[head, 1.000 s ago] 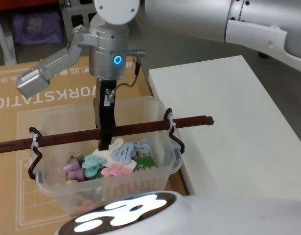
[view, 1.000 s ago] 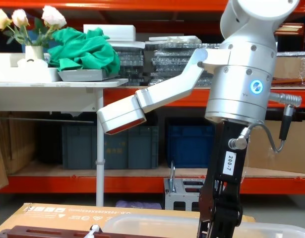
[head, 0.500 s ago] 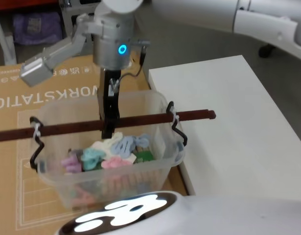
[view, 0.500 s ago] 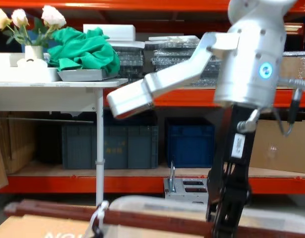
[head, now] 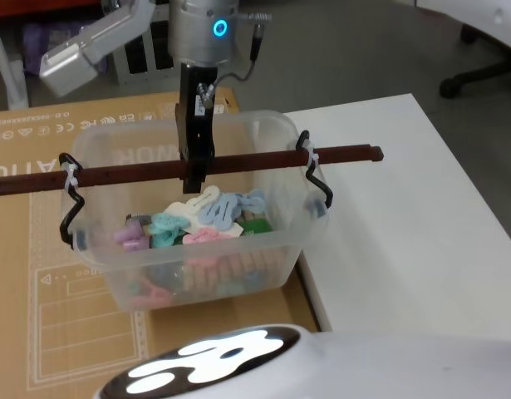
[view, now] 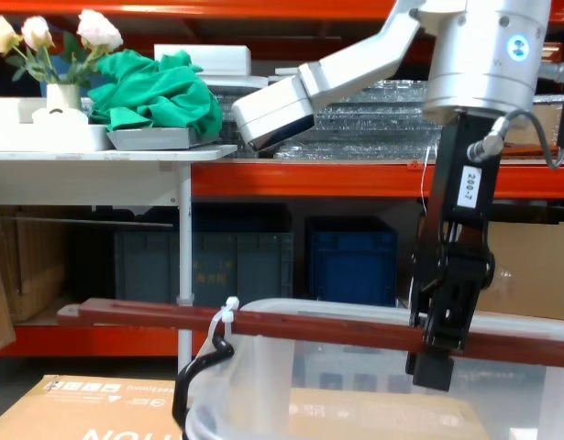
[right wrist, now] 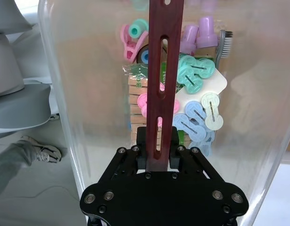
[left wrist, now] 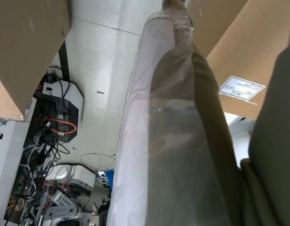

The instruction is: Use one hand to grasp the basket and place it at the designated location.

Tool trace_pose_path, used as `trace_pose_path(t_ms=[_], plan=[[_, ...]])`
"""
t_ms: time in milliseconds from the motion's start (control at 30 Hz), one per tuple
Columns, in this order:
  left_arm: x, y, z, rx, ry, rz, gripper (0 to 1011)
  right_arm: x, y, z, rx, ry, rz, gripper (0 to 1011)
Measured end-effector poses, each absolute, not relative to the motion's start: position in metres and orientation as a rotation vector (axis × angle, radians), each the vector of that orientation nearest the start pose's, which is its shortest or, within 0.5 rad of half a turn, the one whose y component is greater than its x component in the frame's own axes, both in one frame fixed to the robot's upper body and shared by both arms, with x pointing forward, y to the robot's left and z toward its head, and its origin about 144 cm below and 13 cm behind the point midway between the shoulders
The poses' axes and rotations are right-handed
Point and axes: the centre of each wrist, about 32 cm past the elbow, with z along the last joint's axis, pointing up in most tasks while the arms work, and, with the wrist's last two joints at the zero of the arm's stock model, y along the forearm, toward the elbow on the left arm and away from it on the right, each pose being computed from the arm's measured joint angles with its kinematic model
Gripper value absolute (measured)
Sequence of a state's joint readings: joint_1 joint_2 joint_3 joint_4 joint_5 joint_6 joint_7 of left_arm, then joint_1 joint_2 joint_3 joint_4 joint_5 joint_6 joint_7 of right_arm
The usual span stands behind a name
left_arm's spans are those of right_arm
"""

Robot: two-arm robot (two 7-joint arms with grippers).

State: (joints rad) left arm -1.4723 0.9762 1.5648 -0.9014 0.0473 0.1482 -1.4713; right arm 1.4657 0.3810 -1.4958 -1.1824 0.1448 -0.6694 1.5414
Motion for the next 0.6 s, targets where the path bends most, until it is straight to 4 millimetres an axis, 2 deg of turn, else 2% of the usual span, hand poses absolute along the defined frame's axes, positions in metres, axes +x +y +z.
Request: trace_pose_path(t_ms=[400, 600], plan=[[0.616, 0.497, 1.396, 1.629, 0.167, 0.178, 0, 0.632, -0.111, 1.431, -1.016, -1.083, 1.073, 240], [0.616, 0.497, 1.396, 1.629, 0.167, 0.178, 0, 0.632, -0.123, 1.452, -1.039, -1.108, 1.022, 239]])
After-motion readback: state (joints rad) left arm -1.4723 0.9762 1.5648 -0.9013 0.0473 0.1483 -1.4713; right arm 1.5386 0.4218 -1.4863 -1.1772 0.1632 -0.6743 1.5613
